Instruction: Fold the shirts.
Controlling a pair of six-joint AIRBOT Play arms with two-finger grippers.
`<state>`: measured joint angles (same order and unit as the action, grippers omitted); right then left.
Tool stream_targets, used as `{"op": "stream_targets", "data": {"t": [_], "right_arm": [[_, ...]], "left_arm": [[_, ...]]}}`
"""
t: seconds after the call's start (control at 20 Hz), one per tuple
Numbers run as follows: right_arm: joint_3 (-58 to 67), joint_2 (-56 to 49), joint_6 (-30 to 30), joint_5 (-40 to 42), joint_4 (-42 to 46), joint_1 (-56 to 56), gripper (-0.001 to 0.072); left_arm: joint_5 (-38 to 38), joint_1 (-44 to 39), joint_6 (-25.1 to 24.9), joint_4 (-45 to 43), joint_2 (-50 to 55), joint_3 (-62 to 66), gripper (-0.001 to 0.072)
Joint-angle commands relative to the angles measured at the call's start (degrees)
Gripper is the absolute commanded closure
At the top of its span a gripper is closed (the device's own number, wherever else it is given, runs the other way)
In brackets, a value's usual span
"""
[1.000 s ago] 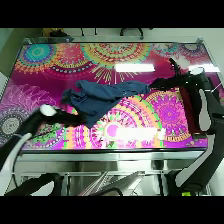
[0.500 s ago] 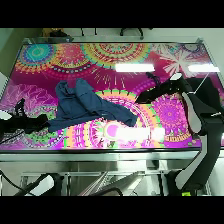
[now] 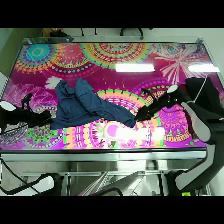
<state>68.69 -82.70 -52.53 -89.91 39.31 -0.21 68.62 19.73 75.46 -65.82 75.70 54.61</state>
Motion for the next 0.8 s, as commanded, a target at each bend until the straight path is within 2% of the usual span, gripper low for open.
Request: {"op": "stream_targets", "data": {"t": [0.0, 0.3, 0.6, 0.65, 0.7, 0.75], "right_arm": [[-11.17, 5.64, 6.62, 12.04, 0.5, 0.44, 0.0226], [-11.56, 5.18, 10.64, 19.74, -0.04, 5.9, 0.0227], [-11.54, 5.18, 10.54, 22.64, -0.13, 9.25, 0.0231], [-11.54, 5.18, 10.54, 22.51, -0.42, 9.25, 0.0373], [-11.54, 5.18, 10.49, 22.47, -1.2, 9.25, 0.0553], [-11.54, 5.18, 10.47, 22.45, -2.64, 9.25, 0.0632]], "left_arm": [[-0.17, -1.84, -0.07, 0.13, 0.48, 2.56, 0.0696], [-0.22, -1.81, -0.02, 0.31, 0.48, 2.56, 0.0696], [-0.22, -1.81, -0.04, 0.26, 0.5, 2.56, 0.0696], [-0.22, -1.81, -0.04, 0.26, 0.48, 2.56, 0.0696], [-0.24, -1.81, -0.04, 0.28, 0.5, 2.56, 0.0696], [-0.22, -1.81, -0.02, 0.28, 0.48, 2.56, 0.0696]]}}
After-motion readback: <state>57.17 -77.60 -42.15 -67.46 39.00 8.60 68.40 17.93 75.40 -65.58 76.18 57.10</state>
